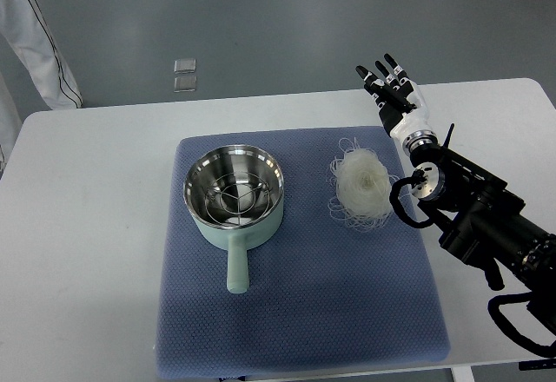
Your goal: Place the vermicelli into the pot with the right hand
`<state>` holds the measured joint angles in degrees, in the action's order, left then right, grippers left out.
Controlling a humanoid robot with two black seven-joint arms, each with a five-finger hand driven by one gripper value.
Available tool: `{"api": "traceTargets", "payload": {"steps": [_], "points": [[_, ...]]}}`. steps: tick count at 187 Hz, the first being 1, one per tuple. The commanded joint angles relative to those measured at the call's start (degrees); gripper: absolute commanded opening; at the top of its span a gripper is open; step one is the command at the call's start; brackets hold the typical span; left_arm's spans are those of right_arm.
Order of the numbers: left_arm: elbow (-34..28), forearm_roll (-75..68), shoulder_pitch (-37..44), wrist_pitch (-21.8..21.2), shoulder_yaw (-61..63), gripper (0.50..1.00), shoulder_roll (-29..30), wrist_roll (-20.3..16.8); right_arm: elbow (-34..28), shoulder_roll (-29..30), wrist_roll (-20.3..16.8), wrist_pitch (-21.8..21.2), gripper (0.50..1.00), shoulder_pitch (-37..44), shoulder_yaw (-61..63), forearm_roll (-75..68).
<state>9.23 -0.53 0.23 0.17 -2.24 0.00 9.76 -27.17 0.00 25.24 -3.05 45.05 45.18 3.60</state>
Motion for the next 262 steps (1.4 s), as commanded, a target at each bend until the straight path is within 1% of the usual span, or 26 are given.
{"api": "traceTargets", "payload": {"steps": [1, 262], "points": [[-0.01, 0.00, 0.03, 0.09, 0.04, 1.000, 0.00, 0.00, 0.01, 0.00, 0.07, -0.03, 0.930, -0.05, 0.00, 0.01], [0.08, 0.00, -0.67, -0.08, -0.22, 1.000, 0.00, 0.09, 0.45, 0.00, 0.16, 0.06, 0.930, -0.14, -0.09, 0.45]]}}
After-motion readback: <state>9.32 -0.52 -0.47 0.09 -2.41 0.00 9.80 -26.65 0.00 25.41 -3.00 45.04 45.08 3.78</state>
